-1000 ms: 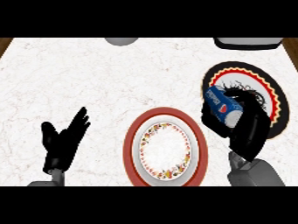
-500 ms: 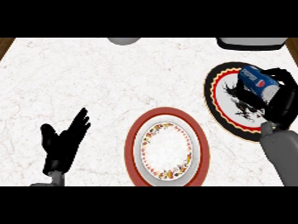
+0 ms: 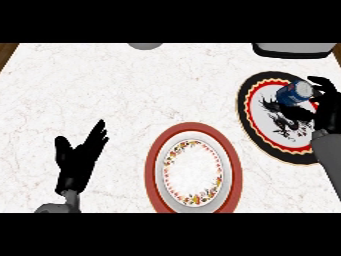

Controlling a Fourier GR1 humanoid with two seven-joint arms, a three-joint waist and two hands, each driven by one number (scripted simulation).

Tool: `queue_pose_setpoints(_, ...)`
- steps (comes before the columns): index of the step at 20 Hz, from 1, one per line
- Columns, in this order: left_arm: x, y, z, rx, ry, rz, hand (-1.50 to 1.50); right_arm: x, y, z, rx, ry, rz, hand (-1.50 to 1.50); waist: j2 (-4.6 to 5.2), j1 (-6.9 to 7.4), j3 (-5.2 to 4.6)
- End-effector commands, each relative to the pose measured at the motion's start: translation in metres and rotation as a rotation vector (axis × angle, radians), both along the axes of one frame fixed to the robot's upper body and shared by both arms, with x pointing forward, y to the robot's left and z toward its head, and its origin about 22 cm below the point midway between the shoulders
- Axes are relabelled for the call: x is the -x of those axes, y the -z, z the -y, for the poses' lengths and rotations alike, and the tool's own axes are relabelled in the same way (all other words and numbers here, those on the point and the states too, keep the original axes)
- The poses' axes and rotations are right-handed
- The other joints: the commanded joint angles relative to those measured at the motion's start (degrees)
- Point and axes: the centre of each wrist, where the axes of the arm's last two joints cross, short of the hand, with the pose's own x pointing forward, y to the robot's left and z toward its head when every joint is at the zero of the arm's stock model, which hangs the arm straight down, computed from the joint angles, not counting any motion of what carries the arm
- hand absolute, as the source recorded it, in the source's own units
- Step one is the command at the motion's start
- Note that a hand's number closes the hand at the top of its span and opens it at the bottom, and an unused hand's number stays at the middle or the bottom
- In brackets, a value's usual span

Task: Pick the can from the plate and place it in the plate

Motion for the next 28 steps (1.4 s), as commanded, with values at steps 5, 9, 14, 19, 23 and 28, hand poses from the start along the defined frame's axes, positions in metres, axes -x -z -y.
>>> queue_pose_setpoints(5,-0.007,-0.002,-0.015,0.006,0.007,0.017,0.0,-0.017,0.007,0.013,-0.151,-0.16,0.027,-1.5,0.36,0.49,0.11)
queue_pose_setpoints(9,0.003,0.014,-0.013,0.001,-0.005,-0.016,0.0,-0.015,-0.001,0.025,-0.229,-0.174,0.252,-1.5,0.2,-0.38,0.13)
queue_pose_setpoints(14,0.002,-0.003,-0.001,0.001,-0.021,0.001,0.0,-0.007,0.002,0.051,-0.336,-0.111,0.366,-1.5,-0.18,-0.65,0.04)
queue_pose_setpoints(19,0.012,0.002,-0.009,0.005,-0.021,-0.005,0.0,0.034,0.03,0.085,-0.46,-0.165,0.329,-1.5,-0.72,-1.92,-0.09)
queue_pose_setpoints(23,0.01,0.0,-0.022,0.0,-0.058,-0.039,0.0,0.052,0.029,0.102,-0.519,-0.285,0.308,-1.5,-0.95,-2.47,-0.16)
queue_pose_setpoints(28,0.022,0.005,-0.018,-0.005,-0.044,-0.006,0.0,0.087,0.038,0.121,-0.521,-0.381,0.256,-1.5,-0.95,-2.39,-0.18)
